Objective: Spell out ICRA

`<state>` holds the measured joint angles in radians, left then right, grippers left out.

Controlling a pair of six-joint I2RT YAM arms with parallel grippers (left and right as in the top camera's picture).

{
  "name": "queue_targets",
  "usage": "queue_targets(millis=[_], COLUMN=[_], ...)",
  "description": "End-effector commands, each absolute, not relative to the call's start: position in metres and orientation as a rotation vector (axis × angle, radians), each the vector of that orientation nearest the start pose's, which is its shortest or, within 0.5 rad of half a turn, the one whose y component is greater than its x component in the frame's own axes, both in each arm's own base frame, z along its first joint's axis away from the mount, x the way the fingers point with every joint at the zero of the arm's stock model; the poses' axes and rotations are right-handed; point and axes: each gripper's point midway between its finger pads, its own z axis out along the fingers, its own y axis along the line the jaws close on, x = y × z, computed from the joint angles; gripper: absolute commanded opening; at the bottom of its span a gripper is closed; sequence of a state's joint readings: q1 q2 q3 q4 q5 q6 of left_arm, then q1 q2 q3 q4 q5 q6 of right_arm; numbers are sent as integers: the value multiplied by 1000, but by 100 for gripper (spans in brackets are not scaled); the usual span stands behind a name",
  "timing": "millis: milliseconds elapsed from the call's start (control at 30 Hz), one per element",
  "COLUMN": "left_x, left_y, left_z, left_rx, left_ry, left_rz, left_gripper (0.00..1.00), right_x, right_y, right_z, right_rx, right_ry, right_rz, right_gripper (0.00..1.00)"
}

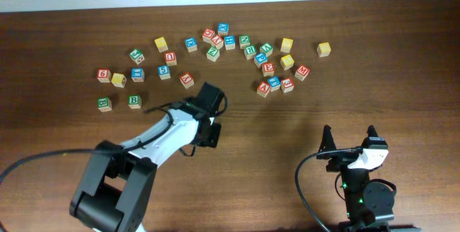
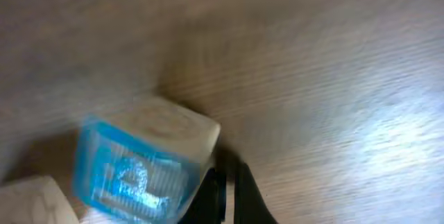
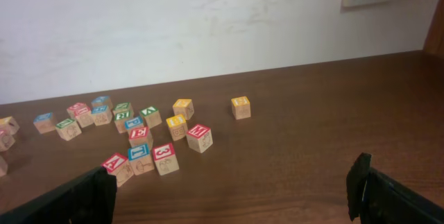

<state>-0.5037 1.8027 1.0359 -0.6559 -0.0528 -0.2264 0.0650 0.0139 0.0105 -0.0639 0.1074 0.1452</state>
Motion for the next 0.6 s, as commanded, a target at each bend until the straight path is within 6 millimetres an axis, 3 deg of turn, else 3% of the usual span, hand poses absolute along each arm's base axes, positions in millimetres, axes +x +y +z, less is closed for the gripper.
queue_targets(millis=[0,133,200,400,467,567], left_x=[283,282,284,310,320,330], left_y=[-156,-164,-177,-198,-195,-177], left_z=[-13,-10,-1,53,71,80], left_rx=[446,470,506,498,476,423], left_ry=[3004,3005,2995,2859,2809,2780], left_rz=[-41,-105,-208,-314,-298,-193], left_gripper=[0,0,0,0,0,0], right_x=[246,246,246,246,246,246], right_y=[-6,-6,-6,-6,-6,-6], right_z=[157,157,157,157,157,157], right_rx=[156,156,156,156,156,156], right_ry=[1636,1636,1636,1635,1636,1636], right_rz=[53,53,53,53,53,53], right_gripper=[98,98,98,98,98,98])
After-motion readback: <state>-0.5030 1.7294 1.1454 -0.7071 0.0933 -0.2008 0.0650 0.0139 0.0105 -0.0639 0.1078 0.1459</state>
